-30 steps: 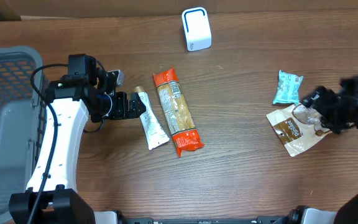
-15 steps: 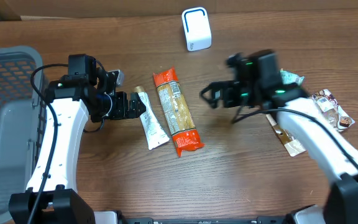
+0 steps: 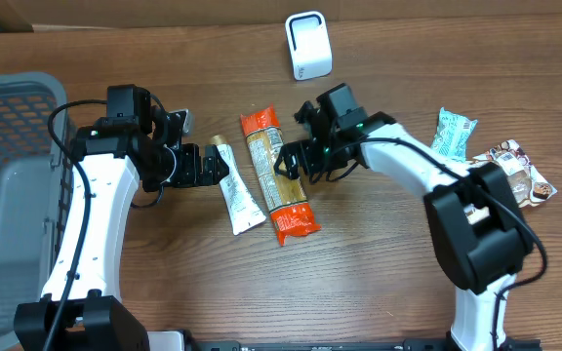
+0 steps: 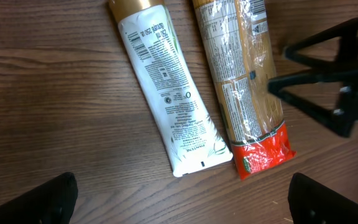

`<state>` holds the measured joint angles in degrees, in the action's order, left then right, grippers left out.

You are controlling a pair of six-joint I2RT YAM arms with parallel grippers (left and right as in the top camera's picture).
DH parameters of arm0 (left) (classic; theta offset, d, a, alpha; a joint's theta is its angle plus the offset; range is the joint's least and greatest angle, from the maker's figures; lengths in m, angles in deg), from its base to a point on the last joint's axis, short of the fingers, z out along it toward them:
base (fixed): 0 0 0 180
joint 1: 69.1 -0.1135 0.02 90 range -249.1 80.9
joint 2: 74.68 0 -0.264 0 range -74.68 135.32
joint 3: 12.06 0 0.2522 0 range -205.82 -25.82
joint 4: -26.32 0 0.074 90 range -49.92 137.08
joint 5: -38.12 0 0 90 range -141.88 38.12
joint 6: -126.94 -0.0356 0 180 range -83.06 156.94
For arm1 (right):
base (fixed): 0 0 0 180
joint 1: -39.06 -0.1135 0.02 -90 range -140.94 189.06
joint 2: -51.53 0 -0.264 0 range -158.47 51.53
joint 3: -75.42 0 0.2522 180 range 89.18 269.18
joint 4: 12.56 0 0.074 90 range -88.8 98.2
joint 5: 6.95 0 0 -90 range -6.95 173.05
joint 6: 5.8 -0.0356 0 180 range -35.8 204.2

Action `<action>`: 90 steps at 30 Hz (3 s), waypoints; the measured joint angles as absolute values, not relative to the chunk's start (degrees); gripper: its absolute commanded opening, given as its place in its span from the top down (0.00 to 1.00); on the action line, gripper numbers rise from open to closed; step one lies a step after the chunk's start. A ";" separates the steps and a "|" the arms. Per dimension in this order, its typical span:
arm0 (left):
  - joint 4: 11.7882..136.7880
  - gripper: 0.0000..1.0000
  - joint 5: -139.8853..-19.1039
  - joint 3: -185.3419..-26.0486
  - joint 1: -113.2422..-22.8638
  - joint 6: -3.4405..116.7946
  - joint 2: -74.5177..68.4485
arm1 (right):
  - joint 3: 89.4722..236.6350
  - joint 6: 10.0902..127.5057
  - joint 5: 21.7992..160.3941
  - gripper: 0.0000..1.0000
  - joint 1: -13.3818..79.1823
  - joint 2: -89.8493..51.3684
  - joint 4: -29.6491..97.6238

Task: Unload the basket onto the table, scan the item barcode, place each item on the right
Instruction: 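Move the right gripper to the spaghetti package and grasp it, then lift the spaghetti package upright and raise it toward the scanner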

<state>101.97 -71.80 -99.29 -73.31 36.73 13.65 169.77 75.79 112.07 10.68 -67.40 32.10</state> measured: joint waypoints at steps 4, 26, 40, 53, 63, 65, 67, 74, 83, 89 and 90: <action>101.97 0.00 -71.78 -99.29 -73.31 36.73 13.65 | 169.93 76.40 113.95 0.00 9.61 -69.24 29.39; 101.97 0.00 -71.78 -99.29 -73.31 36.73 13.65 | 171.79 65.04 115.22 0.96 4.85 -72.71 26.61; 101.97 0.00 -71.78 -99.29 -73.31 36.73 13.65 | 175.68 69.69 83.39 0.96 8.23 -60.74 53.56; 101.95 0.00 -71.78 -99.29 -73.31 36.73 13.65 | 176.62 76.49 71.98 0.30 -4.16 -65.13 53.49; 101.97 0.00 -71.80 -99.29 -73.31 36.73 13.65 | 180.46 81.52 81.91 0.00 5.92 -65.00 55.05; 101.95 0.01 -71.80 -99.29 -73.31 36.73 13.65 | 180.46 84.08 85.75 0.00 8.63 -65.00 55.48; 101.95 0.00 -71.78 -99.29 -73.31 36.73 13.65 | 180.44 87.18 91.22 0.00 11.43 -65.00 55.72; 101.97 0.00 -71.80 -99.29 -73.31 36.73 13.65 | 177.47 93.19 104.11 0.00 12.74 -66.03 55.48; 101.97 0.01 -71.78 -99.29 -73.31 36.73 13.65 | 176.68 91.49 106.91 0.72 12.23 -71.01 54.65; 101.97 0.00 -71.78 -99.29 -73.31 36.73 13.65 | 176.70 90.09 108.70 0.96 12.52 -70.96 54.67; 101.97 0.00 -71.80 -99.29 -73.31 36.73 13.65 | 176.70 90.09 108.86 0.96 12.52 -70.96 54.61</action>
<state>101.97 -71.80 -99.29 -73.31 36.73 13.65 176.70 90.09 108.86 12.52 -70.96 54.61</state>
